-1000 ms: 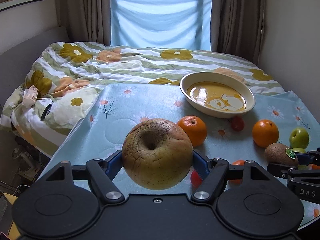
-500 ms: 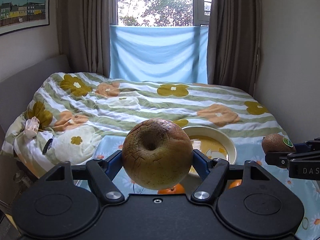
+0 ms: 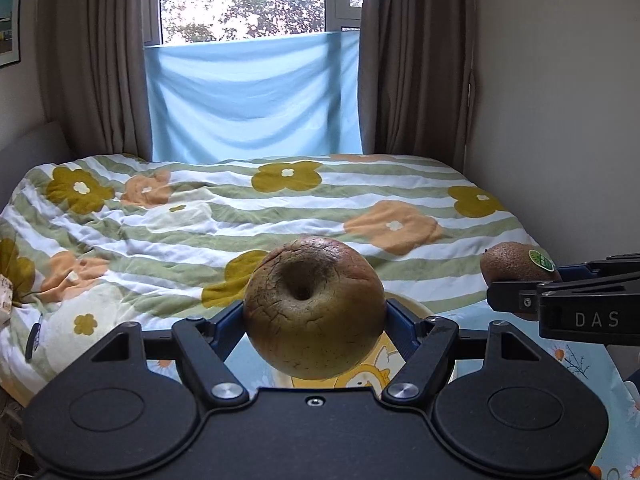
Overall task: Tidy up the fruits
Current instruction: 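Carry the pear and kiwi to the cream bowl and lower them in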
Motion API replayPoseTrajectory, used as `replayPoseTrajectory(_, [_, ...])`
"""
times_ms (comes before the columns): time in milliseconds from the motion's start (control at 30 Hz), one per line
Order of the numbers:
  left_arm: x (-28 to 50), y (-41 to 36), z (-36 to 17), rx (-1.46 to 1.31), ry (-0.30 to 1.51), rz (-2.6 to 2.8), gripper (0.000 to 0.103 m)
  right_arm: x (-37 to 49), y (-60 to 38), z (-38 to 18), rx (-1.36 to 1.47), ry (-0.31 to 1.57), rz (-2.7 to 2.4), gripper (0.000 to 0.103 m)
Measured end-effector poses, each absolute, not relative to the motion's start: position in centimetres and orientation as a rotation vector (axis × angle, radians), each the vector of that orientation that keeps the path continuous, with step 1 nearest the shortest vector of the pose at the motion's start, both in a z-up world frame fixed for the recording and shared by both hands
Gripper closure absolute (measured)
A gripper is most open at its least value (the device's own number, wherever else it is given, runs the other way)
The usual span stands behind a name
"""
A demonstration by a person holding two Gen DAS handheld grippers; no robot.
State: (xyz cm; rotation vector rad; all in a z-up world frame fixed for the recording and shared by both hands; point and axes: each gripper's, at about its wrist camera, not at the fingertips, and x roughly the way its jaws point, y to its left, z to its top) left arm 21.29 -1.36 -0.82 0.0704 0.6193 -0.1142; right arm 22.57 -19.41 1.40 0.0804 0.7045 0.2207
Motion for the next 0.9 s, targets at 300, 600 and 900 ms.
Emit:
replayPoseTrajectory(300, [28.1,-2.6,-5.8,0.119,0.707,-0.181,0.026,28.2,-19.0,-2.3,0.108,0.758,0.142,0.041])
replayPoseTrajectory(600, [31.9,-3.6,-9.9,0.195,0.769,-0.218,0.026,30.9,-19.0,-4.9,0.105,0.804,0.097,0.041])
replayPoseTrajectory(900, [33.0,-4.3,-11.8,0.233,0.811,-0.237,0.023,31.8,-19.3,-6.0,0.113,0.829,0.065,0.041])
